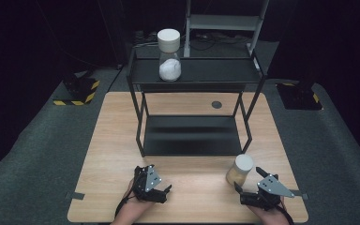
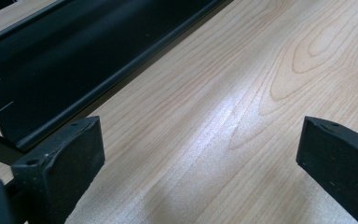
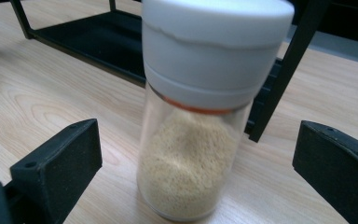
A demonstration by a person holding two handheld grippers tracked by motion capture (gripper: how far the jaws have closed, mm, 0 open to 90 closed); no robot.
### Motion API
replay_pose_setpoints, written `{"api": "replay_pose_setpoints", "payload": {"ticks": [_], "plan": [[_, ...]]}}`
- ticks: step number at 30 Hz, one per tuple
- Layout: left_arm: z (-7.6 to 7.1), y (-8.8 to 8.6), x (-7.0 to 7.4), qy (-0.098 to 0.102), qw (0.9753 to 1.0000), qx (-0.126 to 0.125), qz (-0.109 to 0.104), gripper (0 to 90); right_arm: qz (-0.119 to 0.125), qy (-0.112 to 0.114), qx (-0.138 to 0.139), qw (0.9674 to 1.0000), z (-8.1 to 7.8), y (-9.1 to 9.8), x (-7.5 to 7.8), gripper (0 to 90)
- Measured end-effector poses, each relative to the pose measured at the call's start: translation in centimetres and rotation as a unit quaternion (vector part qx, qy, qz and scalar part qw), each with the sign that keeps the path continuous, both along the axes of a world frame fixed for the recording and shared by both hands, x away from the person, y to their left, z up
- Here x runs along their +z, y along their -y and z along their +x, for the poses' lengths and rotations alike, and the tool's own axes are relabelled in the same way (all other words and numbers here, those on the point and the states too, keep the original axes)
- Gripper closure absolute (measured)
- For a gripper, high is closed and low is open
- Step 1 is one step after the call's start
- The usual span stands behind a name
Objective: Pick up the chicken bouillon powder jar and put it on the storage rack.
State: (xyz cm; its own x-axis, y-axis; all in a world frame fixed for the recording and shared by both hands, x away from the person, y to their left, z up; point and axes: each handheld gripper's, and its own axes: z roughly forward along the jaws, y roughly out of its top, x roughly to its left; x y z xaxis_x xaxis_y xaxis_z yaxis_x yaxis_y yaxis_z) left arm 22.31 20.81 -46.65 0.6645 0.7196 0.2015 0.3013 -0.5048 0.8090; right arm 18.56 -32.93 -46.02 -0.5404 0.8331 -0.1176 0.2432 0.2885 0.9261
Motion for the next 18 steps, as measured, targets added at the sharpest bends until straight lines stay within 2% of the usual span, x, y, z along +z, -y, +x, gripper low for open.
{"api": "replay_pose_setpoints", "payload": {"ticks": [9, 18], "plan": [[0.0, 0.0, 0.0, 0.001, 1.0, -0.001, 0.001, 1.1, 0.013, 0.003, -0.002, 0.9999, 0.1, -0.6, 0.7, 0.0], [0.1, -0.2, 0.0, -0.001, 1.0, -0.003, -0.003, 1.1, 0.03, 0.01, -0.012, 0.9994, 0.6, -1.5, 0.5, 0.0]]}}
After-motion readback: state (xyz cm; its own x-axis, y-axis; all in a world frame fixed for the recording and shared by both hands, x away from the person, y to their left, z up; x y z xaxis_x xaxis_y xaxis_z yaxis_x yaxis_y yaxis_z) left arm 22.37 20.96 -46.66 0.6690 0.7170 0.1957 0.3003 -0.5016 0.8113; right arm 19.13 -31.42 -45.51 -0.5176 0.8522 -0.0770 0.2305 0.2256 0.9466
